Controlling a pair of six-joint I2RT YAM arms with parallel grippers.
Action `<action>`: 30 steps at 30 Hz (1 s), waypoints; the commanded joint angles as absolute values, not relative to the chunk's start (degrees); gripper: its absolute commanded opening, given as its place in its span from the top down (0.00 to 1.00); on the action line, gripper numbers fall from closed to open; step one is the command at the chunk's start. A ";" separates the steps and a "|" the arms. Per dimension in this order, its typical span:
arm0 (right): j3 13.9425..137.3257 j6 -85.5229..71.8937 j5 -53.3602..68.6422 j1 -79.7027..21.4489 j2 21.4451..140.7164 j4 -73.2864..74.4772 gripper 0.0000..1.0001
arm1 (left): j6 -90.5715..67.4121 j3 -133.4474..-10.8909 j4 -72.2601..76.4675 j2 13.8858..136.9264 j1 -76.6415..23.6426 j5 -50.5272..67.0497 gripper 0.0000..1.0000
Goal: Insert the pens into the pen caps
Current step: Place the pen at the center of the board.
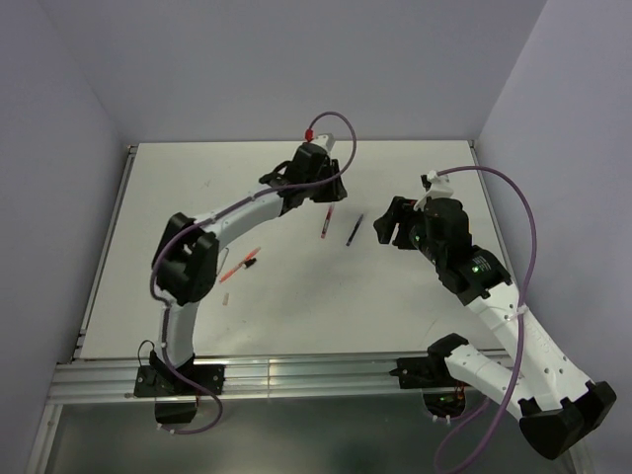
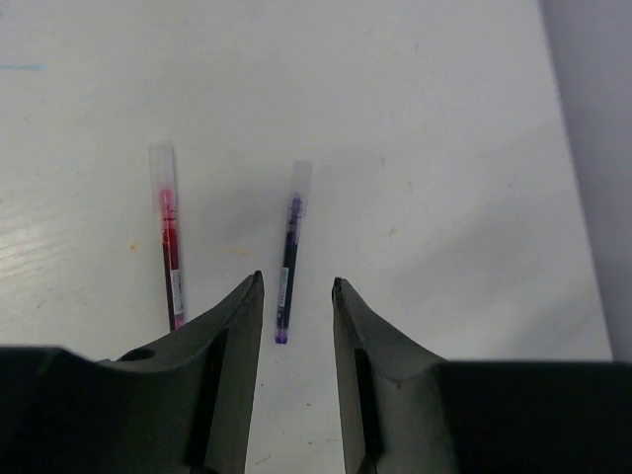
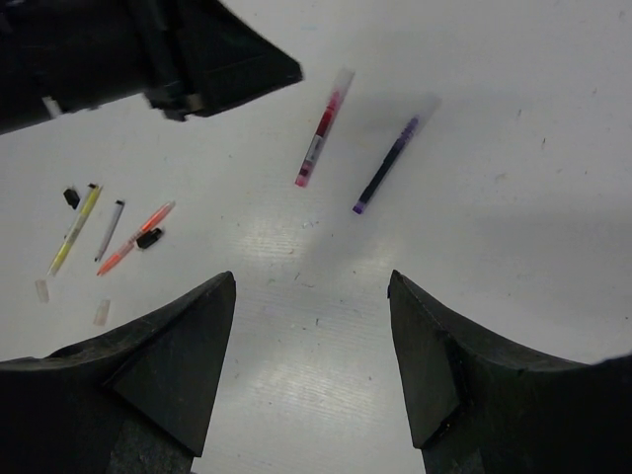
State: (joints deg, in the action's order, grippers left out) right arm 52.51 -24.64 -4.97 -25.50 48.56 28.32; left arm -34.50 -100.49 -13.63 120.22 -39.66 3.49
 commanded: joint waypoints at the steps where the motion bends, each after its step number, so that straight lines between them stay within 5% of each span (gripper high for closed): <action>1: 53.26 -25.14 -4.22 -25.05 47.64 25.58 0.29 | -36.99 -88.82 -10.45 107.71 -39.46 -3.76 0.62; 15: 51.50 -24.96 1.49 -25.05 47.72 23.82 0.29 | -52.89 -49.85 -22.76 70.69 -39.46 -25.65 0.65; 30: 50.89 -24.52 3.34 -25.05 48.78 23.12 0.30 | -76.54 -43.07 -29.62 69.79 -39.46 -33.40 0.71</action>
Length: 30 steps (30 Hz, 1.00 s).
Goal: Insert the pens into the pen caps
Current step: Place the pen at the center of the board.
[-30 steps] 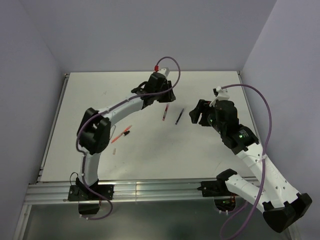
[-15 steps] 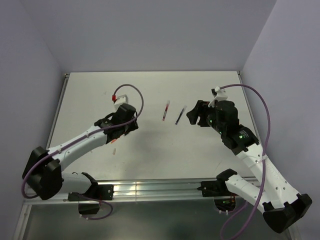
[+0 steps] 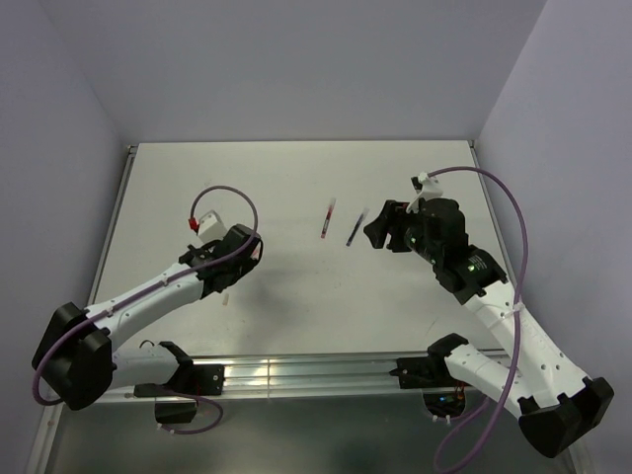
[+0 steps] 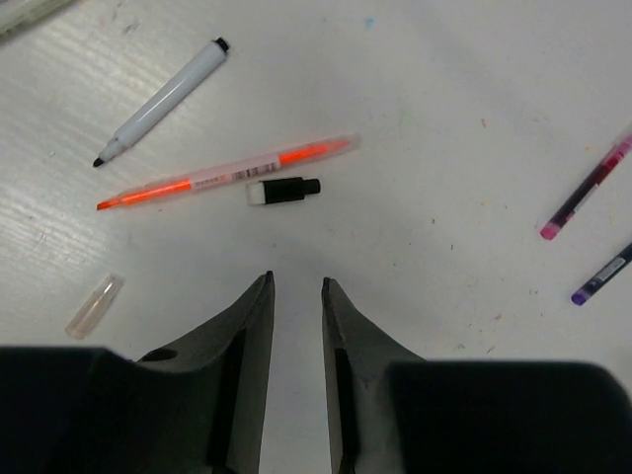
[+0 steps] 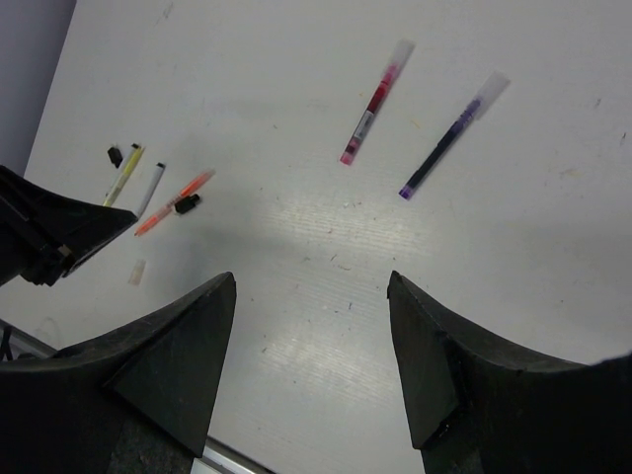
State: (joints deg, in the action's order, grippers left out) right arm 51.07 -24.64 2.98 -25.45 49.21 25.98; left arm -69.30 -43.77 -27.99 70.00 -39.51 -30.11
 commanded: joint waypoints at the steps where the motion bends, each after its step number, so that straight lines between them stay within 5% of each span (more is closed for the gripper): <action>1: 50.89 -24.52 3.34 -25.05 48.61 23.20 0.30 | -78.81 -42.63 -29.88 69.70 -39.38 -33.83 0.69; 12: 50.63 -24.43 4.57 -25.05 48.69 22.76 0.30 | -88.24 -40.34 -29.18 71.01 -38.59 -35.86 0.56; 30: 50.10 -24.08 6.76 -25.05 48.43 22.06 0.30 | -88.41 -43.59 -23.82 82.44 -31.64 -29.27 0.54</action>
